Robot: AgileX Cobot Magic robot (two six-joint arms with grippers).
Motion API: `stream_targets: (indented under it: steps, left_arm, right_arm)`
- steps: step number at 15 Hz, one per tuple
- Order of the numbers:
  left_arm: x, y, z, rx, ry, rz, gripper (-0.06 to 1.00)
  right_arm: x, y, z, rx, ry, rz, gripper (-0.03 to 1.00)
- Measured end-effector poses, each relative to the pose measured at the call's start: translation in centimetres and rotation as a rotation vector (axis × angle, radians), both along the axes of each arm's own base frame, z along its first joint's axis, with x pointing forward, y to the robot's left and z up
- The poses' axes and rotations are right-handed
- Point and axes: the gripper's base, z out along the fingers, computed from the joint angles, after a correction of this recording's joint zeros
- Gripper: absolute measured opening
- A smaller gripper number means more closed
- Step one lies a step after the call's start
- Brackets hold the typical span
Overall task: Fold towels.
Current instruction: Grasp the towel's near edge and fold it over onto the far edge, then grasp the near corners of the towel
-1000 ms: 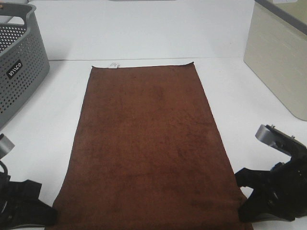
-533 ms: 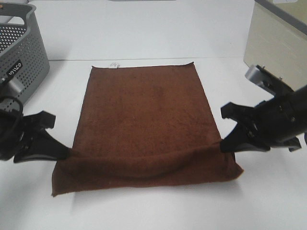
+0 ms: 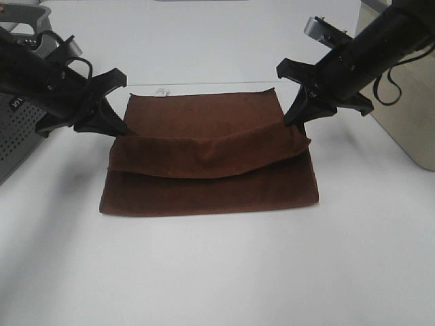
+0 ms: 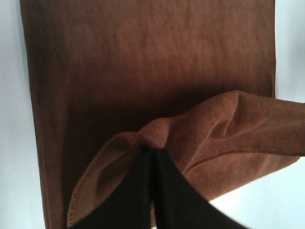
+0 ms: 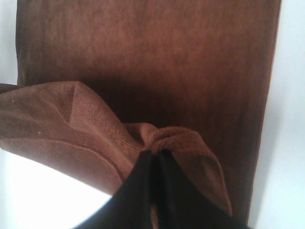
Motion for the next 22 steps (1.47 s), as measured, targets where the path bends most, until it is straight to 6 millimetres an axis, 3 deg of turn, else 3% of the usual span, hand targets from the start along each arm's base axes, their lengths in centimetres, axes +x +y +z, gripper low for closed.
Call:
stream_targets:
  steps: [4,8,12,17,18,19,21,22]
  left_arm:
    - [6.2,-0.6,0.4,0.021,-0.108,0.016,0.0]
    - [10.6,-0.9,0.6,0.024,-0.245,0.051,0.0]
    - [12.8,0.1,-1.5,0.086,-0.365,0.169,0.0]
    - [13.7,0.3,-4.5,0.145,-0.396,0.153,0.03]
    - [13.7,0.3,-4.7,0.147,-0.394,0.154,0.1]
    - [13.7,0.3,-4.8,0.148,-0.394,0.154,0.25]
    - [13.9,0.4,-4.7,0.152,-0.407,0.164,0.65]
    - [13.9,0.4,-4.7,0.155,-0.408,0.162,0.8]
  right_arm:
    - [6.8,0.1,0.3,-0.009,-0.065,-0.01,0.0]
    - [11.7,0.1,0.1,0.007,-0.165,-0.01,0.0]
    - [13.9,-0.2,-2.9,-0.058,-0.215,-0.007,0.0]
    - [15.1,-0.5,-5.7,-0.088,-0.276,-0.052,0.0]
    - [15.2,-0.5,-6.1,-0.09,-0.27,-0.052,0.04]
    - [15.2,-0.5,-6.4,-0.09,-0.264,-0.052,0.14]
    - [15.1,-0.5,-6.4,-0.089,-0.264,-0.052,0.5]
    - [15.1,-0.5,-6.2,-0.089,-0.264,-0.05,0.66]
